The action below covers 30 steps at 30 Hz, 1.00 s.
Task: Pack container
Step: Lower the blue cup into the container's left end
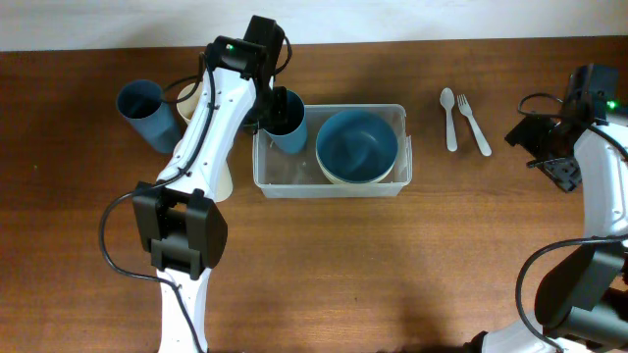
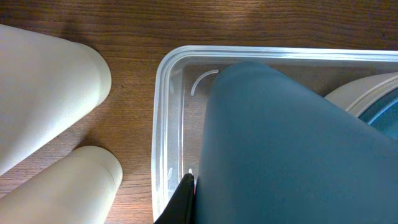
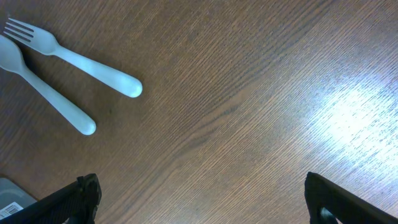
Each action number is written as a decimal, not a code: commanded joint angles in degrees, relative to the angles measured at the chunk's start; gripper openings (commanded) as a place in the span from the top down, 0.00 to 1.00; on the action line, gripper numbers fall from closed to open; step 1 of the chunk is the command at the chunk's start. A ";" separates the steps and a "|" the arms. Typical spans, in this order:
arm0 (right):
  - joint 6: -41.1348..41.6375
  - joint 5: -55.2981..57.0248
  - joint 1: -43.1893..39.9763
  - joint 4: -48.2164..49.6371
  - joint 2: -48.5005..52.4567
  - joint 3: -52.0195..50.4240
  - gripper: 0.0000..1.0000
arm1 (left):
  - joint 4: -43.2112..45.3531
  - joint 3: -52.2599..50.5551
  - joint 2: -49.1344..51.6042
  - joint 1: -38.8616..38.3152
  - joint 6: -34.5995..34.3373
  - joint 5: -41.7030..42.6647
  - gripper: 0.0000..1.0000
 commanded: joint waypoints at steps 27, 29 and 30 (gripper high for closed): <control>0.04 1.11 -0.07 0.15 0.04 -0.42 0.01 | -2.19 0.15 0.37 0.15 0.72 -1.22 0.98; 0.04 1.09 -0.07 0.15 0.04 -0.42 0.01 | -2.16 0.15 0.48 0.15 0.72 -1.27 0.98; 0.04 1.09 -0.07 0.15 0.04 -0.42 0.01 | -2.12 0.15 0.57 0.15 0.72 -1.25 0.98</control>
